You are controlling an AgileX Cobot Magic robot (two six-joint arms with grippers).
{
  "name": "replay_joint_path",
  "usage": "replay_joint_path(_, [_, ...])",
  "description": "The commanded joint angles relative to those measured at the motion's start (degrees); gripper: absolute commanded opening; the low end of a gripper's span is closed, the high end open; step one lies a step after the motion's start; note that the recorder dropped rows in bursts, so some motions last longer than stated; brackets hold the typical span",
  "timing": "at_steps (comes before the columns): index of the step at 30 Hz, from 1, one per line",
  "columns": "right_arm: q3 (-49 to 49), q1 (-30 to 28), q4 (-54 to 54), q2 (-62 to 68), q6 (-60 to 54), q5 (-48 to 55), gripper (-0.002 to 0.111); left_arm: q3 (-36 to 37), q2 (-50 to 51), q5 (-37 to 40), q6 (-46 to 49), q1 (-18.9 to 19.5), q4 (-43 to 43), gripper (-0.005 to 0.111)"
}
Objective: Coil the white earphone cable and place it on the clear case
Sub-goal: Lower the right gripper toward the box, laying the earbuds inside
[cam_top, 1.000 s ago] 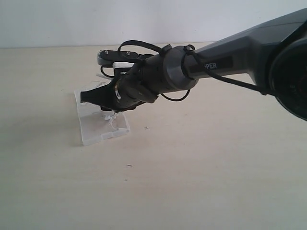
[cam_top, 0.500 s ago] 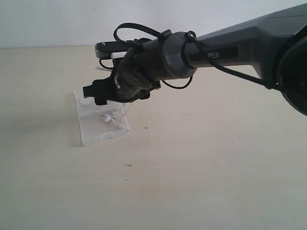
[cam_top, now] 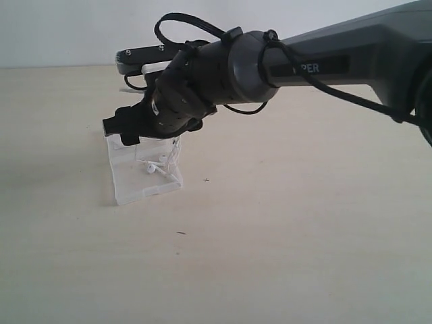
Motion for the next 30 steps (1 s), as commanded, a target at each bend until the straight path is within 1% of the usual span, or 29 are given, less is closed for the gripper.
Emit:
replay_joint_path(1, [-0.3,0.4,9.2,-0.5,-10.2,-1.0,0.076,0.2,-0.2,-0.4,-0.2,0.1,-0.3,0.000])
replay_joint_path(3, [-0.3,0.4,15.1,-0.5,-16.7,-0.8,0.076,0.2,-0.2,-0.4,-0.2,0.1,-0.3,0.000])
replay_joint_path(5, [-0.9,0.4,20.2,-0.5,-21.9,0.8,0.079,0.2,-0.2,-0.4,-0.2,0.1,-0.3,0.000])
replay_joint_path(11, [-4.2,0.4,24.7,0.0,-30.8,7.0,0.091,0.2,-0.2,-0.4,-0.5,0.1,-0.3,0.000])
replay_joint_path(14, [-5.2,0.4,27.6,0.1,-38.2,10.1,0.096,0.2,-0.2,-0.4,-0.5,0.1,-0.3,0.000])
replay_joint_path(17, [-6.4,0.4,26.8,0.1,-38.0,12.5,0.096,0.2,-0.2,-0.4,-0.6,0.1,-0.3,0.000])
replay_joint_path(23, [-8.9,0.4,26.9,0.1,-34.2,12.4,0.096,0.2,-0.2,-0.4,-0.6,0.1,-0.2,0.000])
replay_joint_path(30, [-13.4,0.4,27.6,0.1,-34.5,21.6,0.096,0.2,-0.2,-0.4,-0.7,0.1,-0.1,0.000])
